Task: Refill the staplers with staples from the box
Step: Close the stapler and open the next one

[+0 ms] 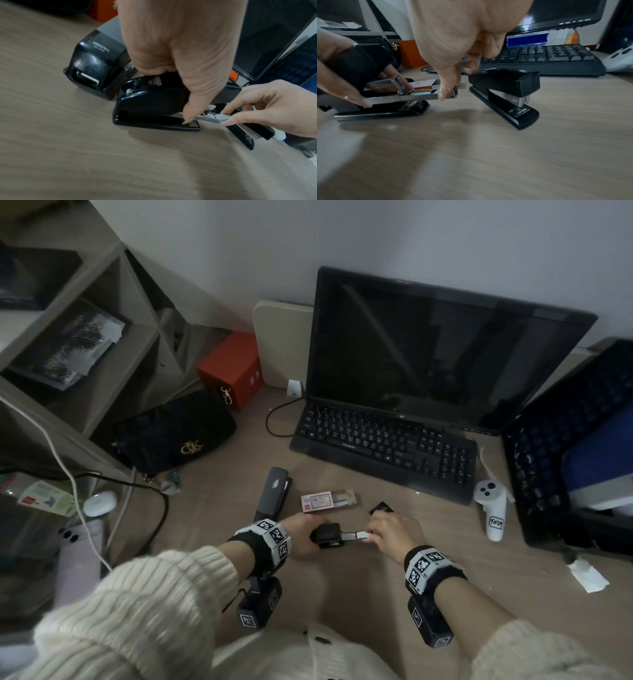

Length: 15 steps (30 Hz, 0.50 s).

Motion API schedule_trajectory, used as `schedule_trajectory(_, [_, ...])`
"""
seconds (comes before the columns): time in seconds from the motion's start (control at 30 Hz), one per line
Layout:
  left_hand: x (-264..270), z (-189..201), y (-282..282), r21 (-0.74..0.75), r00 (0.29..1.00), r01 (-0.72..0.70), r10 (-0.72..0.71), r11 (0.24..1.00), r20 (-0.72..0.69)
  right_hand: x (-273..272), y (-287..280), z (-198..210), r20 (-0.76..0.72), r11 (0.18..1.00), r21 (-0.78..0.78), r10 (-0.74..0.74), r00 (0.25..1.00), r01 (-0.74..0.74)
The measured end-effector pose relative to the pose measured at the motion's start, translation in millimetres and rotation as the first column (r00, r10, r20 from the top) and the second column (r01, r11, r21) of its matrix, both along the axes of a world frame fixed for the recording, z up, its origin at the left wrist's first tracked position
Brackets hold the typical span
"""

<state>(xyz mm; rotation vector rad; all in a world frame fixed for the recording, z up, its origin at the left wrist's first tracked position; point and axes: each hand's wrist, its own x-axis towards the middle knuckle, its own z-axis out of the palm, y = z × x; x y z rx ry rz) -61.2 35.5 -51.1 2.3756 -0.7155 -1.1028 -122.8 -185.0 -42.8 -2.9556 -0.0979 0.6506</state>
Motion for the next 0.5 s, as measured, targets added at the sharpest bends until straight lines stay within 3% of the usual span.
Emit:
schedule_trajectory(0.23, [-0.5,2.2,0.3,0.003,1.000,0.001,-0.001,1.000,0.006,-1.5,4.8,-5.8,-0.027,0.998,0.000,-0.056,0.998,0.056])
schedule_trajectory(0.5, [1.5,0.3,0.6,0.003,0.999,-0.025,0.025,1.000,-0.030,-8.4,2.7,-13.1,-0.069,0.934,0.204,-0.285,0.956,0.293])
